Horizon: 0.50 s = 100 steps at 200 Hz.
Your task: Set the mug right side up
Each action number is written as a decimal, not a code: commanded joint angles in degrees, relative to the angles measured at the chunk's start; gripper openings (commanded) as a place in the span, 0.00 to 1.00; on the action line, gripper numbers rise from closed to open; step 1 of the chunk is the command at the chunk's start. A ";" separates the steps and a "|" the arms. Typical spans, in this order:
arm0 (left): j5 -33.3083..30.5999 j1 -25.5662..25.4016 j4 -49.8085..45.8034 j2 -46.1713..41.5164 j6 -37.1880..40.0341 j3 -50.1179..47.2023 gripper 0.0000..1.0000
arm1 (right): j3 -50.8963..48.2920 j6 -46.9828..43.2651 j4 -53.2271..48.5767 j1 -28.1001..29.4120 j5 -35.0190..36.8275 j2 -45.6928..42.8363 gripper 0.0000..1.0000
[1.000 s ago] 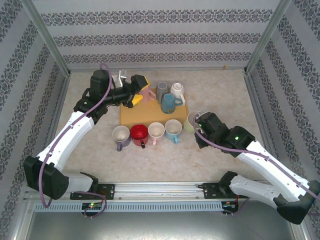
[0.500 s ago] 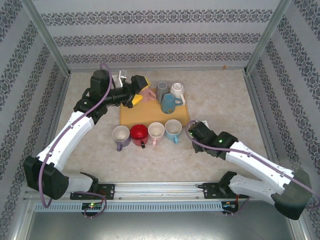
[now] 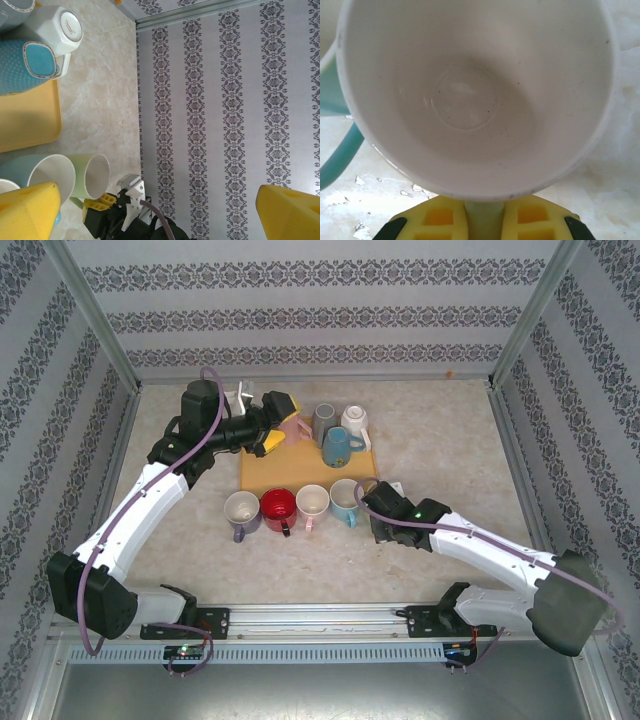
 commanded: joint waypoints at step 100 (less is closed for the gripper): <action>-0.19 0.46 -0.64 -0.41 1.41 -0.90 1.00 | 1.66 3.76 1.82 4.24 0.89 3.86 0.30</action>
